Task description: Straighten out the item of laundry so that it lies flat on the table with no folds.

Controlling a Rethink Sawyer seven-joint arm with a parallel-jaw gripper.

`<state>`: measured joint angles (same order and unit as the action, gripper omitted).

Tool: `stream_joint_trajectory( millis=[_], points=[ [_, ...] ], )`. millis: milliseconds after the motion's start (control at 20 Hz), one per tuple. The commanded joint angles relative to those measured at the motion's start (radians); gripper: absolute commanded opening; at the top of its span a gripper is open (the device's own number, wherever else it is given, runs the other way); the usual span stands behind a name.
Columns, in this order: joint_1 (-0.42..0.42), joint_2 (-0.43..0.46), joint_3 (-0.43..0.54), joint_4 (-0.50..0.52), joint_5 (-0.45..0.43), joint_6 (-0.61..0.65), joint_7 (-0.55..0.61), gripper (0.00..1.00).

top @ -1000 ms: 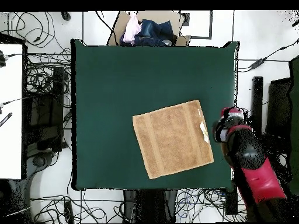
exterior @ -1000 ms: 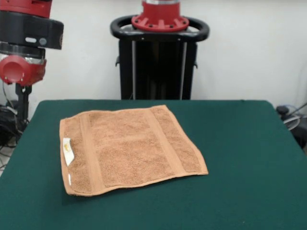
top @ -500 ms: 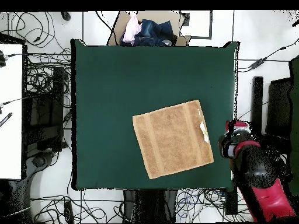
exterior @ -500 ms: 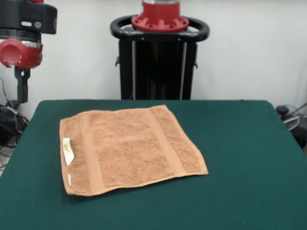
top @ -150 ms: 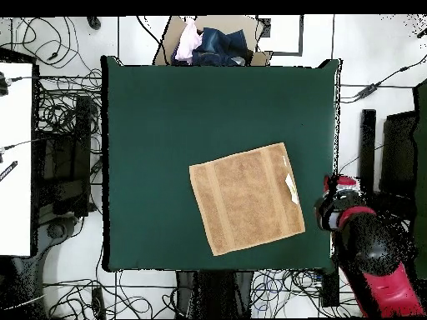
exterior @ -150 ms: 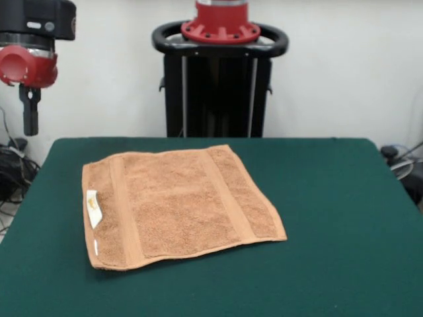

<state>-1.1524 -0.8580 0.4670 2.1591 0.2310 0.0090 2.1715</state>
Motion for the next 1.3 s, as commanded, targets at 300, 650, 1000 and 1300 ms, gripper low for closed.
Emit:
stream_joint_trajectory(
  millis=[300, 650, 1000, 1300],
  points=[
    [0.212, -0.023, -0.12, -0.206, 0.111, 0.363, 0.181, 0.0],
    [0.288, 0.019, -0.223, -0.36, 0.103, 0.478, 0.224, 0.0],
    [0.313, 0.07, -0.285, -0.5, 0.081, 0.572, 0.221, 0.0],
    [0.318, 0.096, -0.308, -0.554, 0.073, 0.585, 0.196, 0.0]
  ],
)
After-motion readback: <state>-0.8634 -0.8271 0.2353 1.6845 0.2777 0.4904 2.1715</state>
